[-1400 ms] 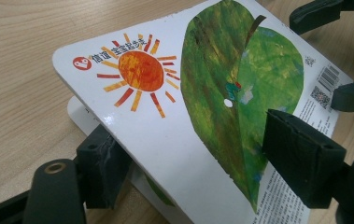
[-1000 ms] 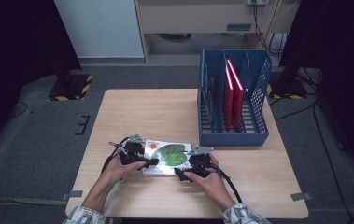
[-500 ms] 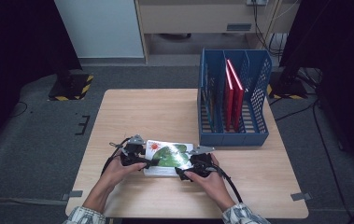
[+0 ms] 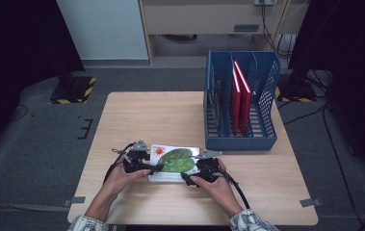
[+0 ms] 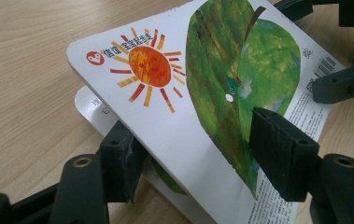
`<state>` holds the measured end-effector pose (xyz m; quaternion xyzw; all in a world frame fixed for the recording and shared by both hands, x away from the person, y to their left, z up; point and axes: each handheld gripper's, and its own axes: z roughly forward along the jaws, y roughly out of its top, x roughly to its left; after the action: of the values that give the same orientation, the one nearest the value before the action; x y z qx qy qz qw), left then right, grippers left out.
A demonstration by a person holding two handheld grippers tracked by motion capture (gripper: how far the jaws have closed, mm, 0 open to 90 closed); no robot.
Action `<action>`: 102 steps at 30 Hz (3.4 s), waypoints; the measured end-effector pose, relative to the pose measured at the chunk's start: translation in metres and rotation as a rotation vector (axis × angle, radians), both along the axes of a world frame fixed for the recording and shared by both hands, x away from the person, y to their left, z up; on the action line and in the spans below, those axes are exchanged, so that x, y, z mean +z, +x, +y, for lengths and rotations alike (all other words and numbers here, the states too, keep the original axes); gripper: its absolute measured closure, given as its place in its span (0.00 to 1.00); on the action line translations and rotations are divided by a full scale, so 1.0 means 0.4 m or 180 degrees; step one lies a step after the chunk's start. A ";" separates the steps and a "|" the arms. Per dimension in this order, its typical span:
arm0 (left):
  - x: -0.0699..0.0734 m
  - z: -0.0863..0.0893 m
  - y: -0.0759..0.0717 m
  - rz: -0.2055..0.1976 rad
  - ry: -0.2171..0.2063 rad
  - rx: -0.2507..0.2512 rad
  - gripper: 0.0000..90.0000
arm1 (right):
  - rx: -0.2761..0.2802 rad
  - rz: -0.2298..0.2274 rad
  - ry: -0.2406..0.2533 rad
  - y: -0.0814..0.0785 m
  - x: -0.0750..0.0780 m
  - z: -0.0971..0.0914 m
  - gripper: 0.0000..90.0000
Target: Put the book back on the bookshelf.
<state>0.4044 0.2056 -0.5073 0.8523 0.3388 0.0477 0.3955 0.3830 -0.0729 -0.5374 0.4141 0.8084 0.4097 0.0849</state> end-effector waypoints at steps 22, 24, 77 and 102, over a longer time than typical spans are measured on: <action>0.009 -0.007 -0.021 -0.0149 0.0037 -0.0032 0.41 | -0.0025 0.0123 0.0141 0.047 0.004 -0.009 0.00; 0.008 -0.011 -0.021 -0.0150 0.0049 -0.0044 0.42 | -0.0034 0.0145 0.0156 0.050 0.005 -0.015 0.00; 0.063 -0.003 -0.034 -0.0853 0.0241 0.0303 0.64 | -0.0060 -0.0828 -0.0192 0.028 0.135 -0.014 0.34; 0.040 0.033 -0.091 -0.0673 0.0049 0.0612 0.46 | 0.0291 -0.0793 -0.0073 -0.073 0.149 -0.014 0.40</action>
<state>0.3681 0.2189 -0.4913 0.8091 0.3750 0.1775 0.4161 0.3540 -0.0787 -0.4777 0.3217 0.8143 0.4521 0.1705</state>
